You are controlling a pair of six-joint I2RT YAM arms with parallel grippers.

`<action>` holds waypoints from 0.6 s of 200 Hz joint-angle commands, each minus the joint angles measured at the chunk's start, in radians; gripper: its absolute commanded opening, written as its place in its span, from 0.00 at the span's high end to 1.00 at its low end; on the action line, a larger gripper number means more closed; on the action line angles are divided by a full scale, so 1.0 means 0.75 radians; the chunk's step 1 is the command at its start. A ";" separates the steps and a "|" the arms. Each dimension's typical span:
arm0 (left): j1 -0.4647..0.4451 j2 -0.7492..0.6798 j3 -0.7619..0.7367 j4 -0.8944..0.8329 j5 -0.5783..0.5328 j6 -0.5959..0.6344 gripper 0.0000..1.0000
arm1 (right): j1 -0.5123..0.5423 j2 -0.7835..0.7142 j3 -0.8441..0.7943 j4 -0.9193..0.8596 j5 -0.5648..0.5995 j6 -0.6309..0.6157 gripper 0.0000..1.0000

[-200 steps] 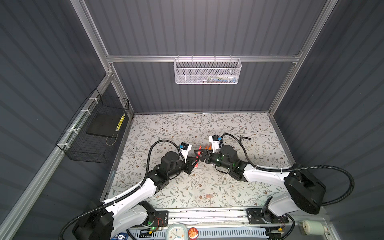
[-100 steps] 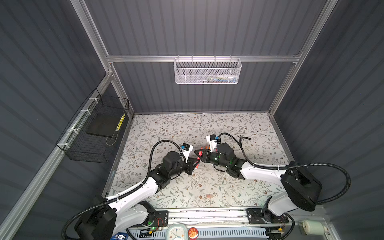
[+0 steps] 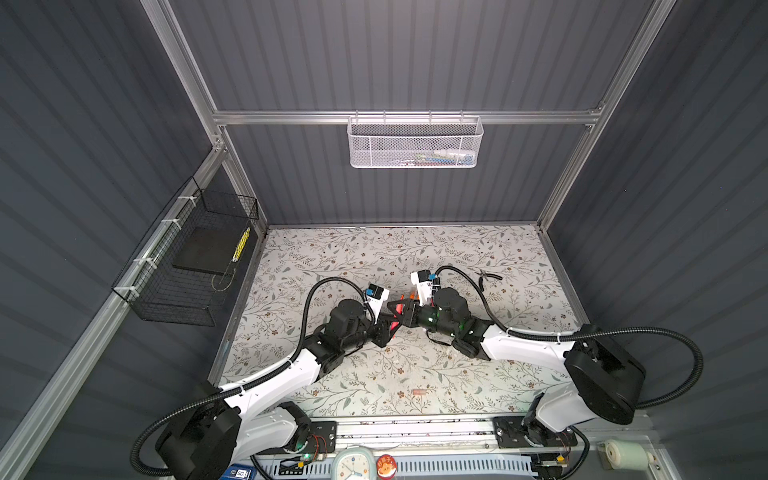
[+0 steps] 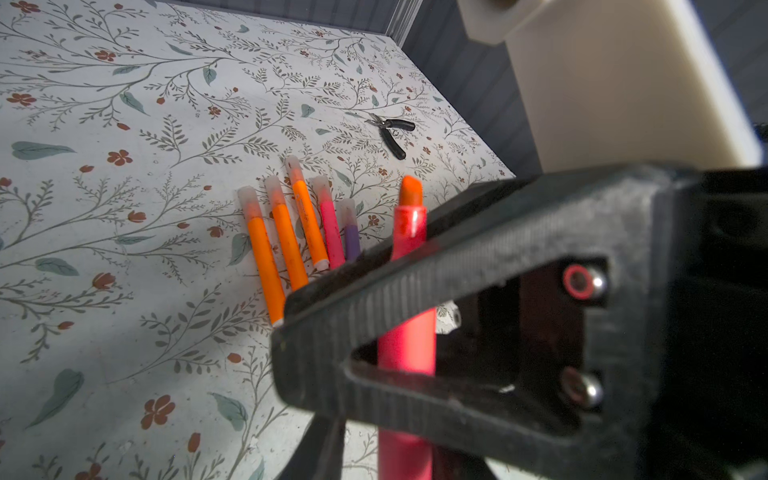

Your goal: Insert the pens into the pen caps

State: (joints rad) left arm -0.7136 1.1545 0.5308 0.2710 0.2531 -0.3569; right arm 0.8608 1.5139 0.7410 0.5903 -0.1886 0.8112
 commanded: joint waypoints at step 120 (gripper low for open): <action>-0.002 0.097 0.119 -0.005 -0.149 -0.021 1.00 | 0.018 -0.145 -0.071 0.005 0.075 -0.026 0.60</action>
State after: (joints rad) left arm -0.7200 1.2148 0.5781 0.2756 0.2325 -0.3523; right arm 0.8635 1.4765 0.7235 0.6041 -0.1520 0.8093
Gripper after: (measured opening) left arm 0.170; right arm 0.335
